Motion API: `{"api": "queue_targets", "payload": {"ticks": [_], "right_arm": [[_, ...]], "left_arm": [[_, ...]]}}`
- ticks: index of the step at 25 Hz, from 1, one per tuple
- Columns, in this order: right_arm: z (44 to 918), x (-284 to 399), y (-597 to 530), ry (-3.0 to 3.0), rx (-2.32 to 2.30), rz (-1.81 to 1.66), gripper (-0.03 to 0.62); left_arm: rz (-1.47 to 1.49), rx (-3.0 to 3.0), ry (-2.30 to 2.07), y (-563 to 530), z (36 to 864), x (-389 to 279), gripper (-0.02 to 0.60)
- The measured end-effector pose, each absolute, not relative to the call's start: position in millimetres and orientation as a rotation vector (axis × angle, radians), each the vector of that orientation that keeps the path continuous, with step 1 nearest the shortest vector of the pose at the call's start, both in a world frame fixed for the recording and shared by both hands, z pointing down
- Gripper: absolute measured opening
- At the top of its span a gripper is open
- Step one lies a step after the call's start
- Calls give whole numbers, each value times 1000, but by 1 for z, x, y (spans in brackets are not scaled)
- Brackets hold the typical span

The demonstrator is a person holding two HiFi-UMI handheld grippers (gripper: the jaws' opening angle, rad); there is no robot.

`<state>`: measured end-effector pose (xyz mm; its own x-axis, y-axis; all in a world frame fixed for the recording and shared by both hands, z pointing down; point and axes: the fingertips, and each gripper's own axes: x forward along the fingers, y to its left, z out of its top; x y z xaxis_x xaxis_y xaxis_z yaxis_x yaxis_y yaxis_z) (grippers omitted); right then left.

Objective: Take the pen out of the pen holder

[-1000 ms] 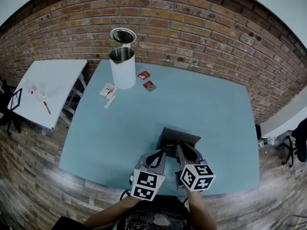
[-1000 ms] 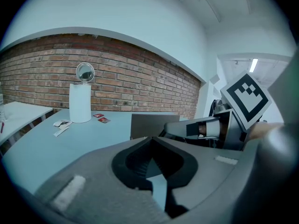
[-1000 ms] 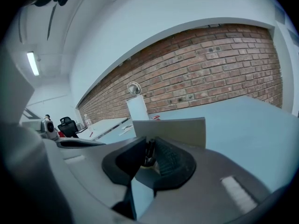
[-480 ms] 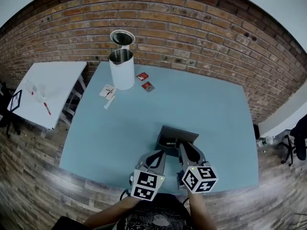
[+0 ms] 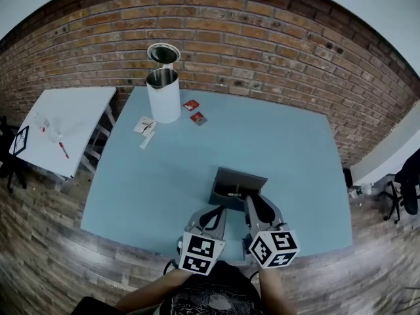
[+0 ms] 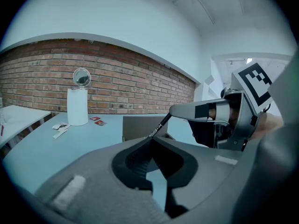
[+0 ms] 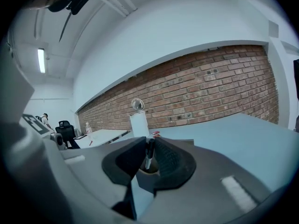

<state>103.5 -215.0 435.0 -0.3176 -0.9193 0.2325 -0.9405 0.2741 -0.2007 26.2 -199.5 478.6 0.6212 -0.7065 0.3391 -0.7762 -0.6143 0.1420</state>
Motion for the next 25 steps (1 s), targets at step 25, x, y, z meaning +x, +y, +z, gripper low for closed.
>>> {"api": "queue_targets", "payload": {"ticks": [25], "right_arm": [[444, 77, -151, -2455, 1715, 431, 61]], "left_arm": [[305, 2617, -1213, -150, 462, 23, 5]]}}
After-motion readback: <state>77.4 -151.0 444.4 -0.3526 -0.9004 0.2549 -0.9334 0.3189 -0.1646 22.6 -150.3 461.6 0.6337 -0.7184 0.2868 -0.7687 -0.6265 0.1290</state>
